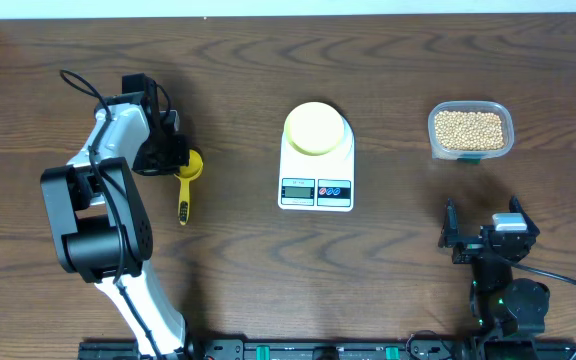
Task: Scoop item into bowl and weigh 50g on scale
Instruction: 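Lift the yellow scoop with the left gripper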
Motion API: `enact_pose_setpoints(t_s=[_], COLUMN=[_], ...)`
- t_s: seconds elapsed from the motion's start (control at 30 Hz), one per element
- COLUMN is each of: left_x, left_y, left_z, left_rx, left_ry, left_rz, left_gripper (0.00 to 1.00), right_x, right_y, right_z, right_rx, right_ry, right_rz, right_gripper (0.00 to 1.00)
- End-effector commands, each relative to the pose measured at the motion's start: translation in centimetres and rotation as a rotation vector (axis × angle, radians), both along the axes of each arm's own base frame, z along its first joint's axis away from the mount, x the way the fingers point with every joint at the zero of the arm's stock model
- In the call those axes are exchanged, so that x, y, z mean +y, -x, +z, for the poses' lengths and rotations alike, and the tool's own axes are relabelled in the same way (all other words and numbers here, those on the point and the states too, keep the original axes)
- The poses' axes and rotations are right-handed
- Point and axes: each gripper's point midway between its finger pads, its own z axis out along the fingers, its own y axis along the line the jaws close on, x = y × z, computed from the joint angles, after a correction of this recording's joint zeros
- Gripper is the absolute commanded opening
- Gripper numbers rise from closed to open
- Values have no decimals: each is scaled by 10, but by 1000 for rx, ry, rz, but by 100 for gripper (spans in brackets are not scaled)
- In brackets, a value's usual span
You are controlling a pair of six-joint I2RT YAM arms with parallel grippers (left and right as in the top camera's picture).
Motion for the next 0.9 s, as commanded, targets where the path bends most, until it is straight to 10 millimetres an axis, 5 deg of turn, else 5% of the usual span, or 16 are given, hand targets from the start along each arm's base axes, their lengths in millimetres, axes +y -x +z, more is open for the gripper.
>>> enact_pose_setpoints(t_s=[0.0,0.87], left_x=[5,3], left_y=[1,7], left_z=[3,124], left_rx=[4,-243], left_ry=[-21,-40], left_rz=[-7,125], left_gripper=[8,8], right_x=[-2,-2], right_y=[0,0], right_z=[-1,-1], right_rx=[1,1], right_ry=[10,10], right_rz=[-11,-12], right_gripper=[99,99])
